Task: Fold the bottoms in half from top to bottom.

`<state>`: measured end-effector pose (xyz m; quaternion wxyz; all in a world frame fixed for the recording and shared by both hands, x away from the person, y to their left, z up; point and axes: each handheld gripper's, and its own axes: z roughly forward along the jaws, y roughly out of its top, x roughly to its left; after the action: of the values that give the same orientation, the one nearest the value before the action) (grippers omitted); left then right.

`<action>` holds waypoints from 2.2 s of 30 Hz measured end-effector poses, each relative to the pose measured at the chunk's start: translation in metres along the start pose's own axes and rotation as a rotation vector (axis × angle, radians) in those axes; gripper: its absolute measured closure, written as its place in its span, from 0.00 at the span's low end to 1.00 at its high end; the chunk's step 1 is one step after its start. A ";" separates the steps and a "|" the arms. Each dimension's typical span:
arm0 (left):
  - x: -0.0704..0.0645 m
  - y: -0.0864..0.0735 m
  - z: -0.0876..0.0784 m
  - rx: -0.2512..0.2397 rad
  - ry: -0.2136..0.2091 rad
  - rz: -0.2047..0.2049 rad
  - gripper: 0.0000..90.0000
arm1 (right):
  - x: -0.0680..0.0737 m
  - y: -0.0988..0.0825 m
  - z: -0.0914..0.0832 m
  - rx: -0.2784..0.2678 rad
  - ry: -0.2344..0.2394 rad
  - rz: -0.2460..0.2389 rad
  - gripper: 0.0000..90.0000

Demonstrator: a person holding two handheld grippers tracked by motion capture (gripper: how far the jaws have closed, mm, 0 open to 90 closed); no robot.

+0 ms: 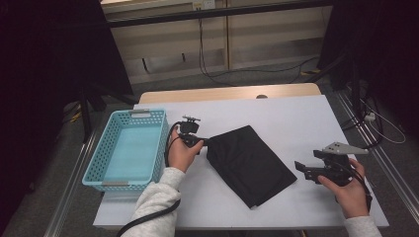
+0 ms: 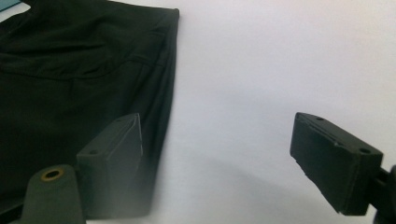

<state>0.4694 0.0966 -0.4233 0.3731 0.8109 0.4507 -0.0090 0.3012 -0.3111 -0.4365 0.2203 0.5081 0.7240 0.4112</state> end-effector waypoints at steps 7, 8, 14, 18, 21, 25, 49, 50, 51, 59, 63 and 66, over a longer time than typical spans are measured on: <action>0.012 0.011 0.003 0.012 0.029 -0.002 0.95 | 0.001 0.000 0.002 0.003 0.007 -0.001 0.18; 0.013 0.012 0.004 0.012 0.034 -0.001 0.95 | 0.001 0.000 0.002 0.005 0.008 -0.002 0.18; 0.023 0.022 0.010 0.002 0.090 0.015 0.94 | 0.005 0.003 0.008 0.001 0.013 -0.002 0.18; 0.026 0.023 0.011 -0.008 0.112 -0.004 0.88 | 0.010 0.006 0.010 -0.008 0.013 -0.011 0.18; 0.025 0.020 0.005 -0.032 0.160 0.005 0.70 | 0.012 0.006 0.012 -0.008 0.017 -0.014 0.18; 0.019 0.012 -0.003 -0.054 0.144 -0.003 0.56 | 0.016 0.005 0.016 -0.002 0.018 -0.011 0.18; 0.000 -0.037 -0.023 -0.083 0.096 0.092 0.23 | 0.080 0.022 0.061 0.078 0.049 -0.114 0.29; 0.000 -0.037 -0.023 -0.074 0.095 0.096 0.23 | 0.081 0.022 0.062 0.082 0.053 -0.118 0.32; -0.001 -0.038 -0.022 -0.078 0.095 0.098 0.23 | 0.082 0.023 0.064 0.092 0.057 -0.108 0.34; 0.000 -0.042 -0.017 -0.071 0.094 0.112 0.23 | 0.094 0.026 0.074 0.157 0.113 -0.166 0.66; 0.001 -0.041 -0.019 -0.095 0.093 0.111 0.24 | 0.098 0.023 0.082 0.170 0.083 -0.139 0.73; 0.002 -0.042 -0.017 -0.093 0.092 0.110 0.24 | 0.099 0.023 0.082 0.170 0.085 -0.123 0.86</action>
<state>0.4343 0.1220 -0.4363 0.3891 0.8159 0.4219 0.0697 0.3362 -0.1860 -0.4538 0.1702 0.4617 0.7947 0.3553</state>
